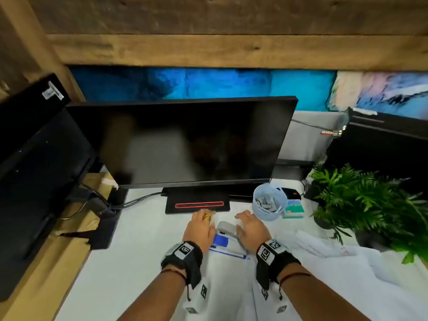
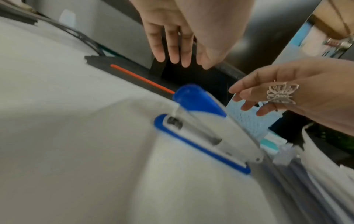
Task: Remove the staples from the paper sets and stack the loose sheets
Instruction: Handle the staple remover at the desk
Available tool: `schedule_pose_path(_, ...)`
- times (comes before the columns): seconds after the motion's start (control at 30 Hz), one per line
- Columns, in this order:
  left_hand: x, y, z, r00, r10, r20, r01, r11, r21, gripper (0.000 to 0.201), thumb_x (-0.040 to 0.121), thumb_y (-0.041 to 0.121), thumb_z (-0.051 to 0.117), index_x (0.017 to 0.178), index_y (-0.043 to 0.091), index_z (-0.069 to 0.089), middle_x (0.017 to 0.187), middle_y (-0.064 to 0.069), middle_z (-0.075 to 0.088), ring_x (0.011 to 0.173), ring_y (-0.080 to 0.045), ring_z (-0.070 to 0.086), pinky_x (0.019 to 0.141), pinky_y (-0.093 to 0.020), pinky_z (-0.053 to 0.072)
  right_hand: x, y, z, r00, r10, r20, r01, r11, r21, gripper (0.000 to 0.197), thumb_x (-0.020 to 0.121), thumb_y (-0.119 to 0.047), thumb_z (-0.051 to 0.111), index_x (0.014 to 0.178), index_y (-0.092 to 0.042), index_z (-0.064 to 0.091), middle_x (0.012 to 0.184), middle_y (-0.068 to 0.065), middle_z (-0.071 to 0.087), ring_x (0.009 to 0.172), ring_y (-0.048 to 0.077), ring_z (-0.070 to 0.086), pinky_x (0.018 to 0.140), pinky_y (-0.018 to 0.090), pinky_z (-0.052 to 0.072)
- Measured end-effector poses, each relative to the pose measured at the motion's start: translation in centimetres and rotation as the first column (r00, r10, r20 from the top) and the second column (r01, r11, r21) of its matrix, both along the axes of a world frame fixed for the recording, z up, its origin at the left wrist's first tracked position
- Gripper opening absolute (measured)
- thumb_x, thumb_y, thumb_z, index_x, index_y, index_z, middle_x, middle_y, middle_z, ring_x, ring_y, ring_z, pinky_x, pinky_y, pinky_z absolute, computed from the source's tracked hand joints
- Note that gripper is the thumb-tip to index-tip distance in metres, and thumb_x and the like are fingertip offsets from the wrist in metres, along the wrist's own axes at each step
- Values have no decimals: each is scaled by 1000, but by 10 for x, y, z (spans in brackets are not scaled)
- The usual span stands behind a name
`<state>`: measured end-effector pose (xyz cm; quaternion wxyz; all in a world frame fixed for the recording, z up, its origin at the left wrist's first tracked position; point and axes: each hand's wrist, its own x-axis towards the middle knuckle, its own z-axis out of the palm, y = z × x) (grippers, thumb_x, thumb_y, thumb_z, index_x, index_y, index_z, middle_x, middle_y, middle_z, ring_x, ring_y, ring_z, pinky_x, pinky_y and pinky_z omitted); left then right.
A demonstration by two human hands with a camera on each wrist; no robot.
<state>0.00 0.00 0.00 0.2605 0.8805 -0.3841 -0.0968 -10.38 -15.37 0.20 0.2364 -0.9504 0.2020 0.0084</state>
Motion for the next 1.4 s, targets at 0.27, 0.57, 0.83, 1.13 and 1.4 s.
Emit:
schedule_pose_path(0.27, -13, 13, -43, 941, -120, -316, 147, 987, 64, 60, 78, 41, 68, 131, 29, 43, 121, 7, 46, 108, -11, 48, 96, -21, 39, 0, 23, -18, 986, 169, -5, -169, 985, -18, 45, 77, -27, 45, 118, -20, 61, 112, 4, 63, 105, 25, 55, 92, 31, 41)
schedule_pose_path(0.57, -1, 7, -57, 913, -3, -408, 9, 1000, 13, 44, 75, 17, 72, 99, 43, 46, 88, 5, 64, 80, -15, 62, 81, -31, 52, 21, 30, -17, 937, 292, -190, -302, 953, -27, 41, 88, -28, 60, 126, -22, 49, 115, 4, 55, 103, 24, 58, 83, 30, 46)
schedule_pose_path(0.83, 1, 2, -53, 932, -3, -362, 25, 998, 57, 38, 82, 13, 65, 101, 30, 37, 80, 5, 60, 70, -15, 58, 66, -18, 41, 4, 20, -12, 997, 76, -31, -70, 985, 156, 39, 81, -3, 54, 119, -11, 49, 118, 9, 53, 105, 26, 54, 87, 27, 42)
schedule_pose_path(1.13, -9, -3, -31, 989, -105, -109, 127, 967, 222, 57, 92, 16, 53, 140, 34, 30, 114, -3, 56, 87, -15, 57, 79, -21, 44, -36, -6, 11, 990, -53, 127, 30, 984, 176, 59, 88, 7, 47, 139, -22, 38, 128, 8, 42, 114, 22, 48, 103, 30, 40)
schedule_pose_path(1.4, -17, -13, -23, 980, -196, -20, 183, 870, 458, 76, 95, 12, 45, 148, 31, -6, 115, -12, 48, 95, -24, 57, 83, -30, 47, -48, -26, 13, 978, -207, 9, 207, 975, -83, 52, 89, -4, 49, 139, -12, 38, 141, 9, 40, 130, 23, 36, 106, 26, 30)
